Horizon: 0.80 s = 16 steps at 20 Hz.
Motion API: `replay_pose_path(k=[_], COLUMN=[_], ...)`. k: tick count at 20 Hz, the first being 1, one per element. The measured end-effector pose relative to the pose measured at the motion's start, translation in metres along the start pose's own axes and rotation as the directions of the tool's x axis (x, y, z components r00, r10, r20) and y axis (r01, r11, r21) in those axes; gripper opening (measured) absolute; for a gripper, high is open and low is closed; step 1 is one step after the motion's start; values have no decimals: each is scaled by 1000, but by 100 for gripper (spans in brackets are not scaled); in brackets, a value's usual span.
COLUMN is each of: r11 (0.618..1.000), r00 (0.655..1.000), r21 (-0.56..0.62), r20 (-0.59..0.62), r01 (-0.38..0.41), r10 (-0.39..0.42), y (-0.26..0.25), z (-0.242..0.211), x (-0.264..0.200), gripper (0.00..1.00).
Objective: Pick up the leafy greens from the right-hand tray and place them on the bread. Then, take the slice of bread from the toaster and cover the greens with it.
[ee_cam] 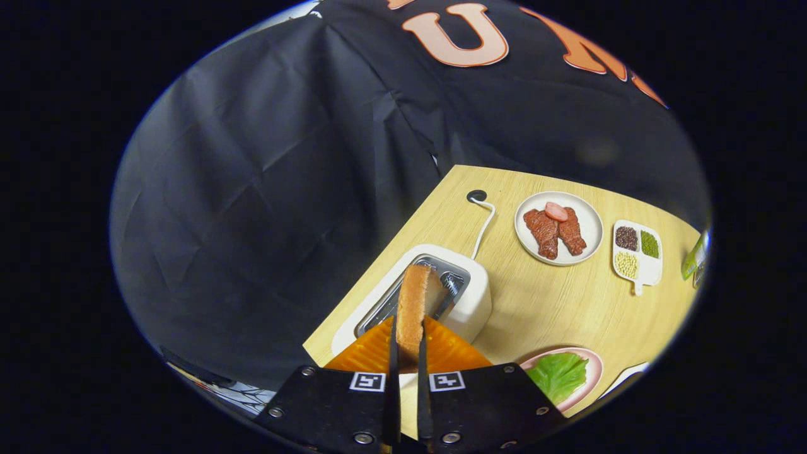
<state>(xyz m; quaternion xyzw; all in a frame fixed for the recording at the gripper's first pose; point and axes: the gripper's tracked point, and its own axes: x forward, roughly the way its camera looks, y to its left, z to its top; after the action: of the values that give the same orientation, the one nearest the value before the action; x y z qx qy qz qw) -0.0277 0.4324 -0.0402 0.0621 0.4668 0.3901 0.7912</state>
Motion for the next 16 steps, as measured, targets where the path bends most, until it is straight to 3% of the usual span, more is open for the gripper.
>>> replay_pose_path(k=[3,7,16], r11=[996,993,991], r00=[997,991,987], r21=[34,28,71], r20=[34,62,122], r01=[-76,-118,-114], r10=[75,116,105], y=[6,2,-53], z=[2,-5,-31], x=[-17,-35,-65], gripper=[11,11,11])
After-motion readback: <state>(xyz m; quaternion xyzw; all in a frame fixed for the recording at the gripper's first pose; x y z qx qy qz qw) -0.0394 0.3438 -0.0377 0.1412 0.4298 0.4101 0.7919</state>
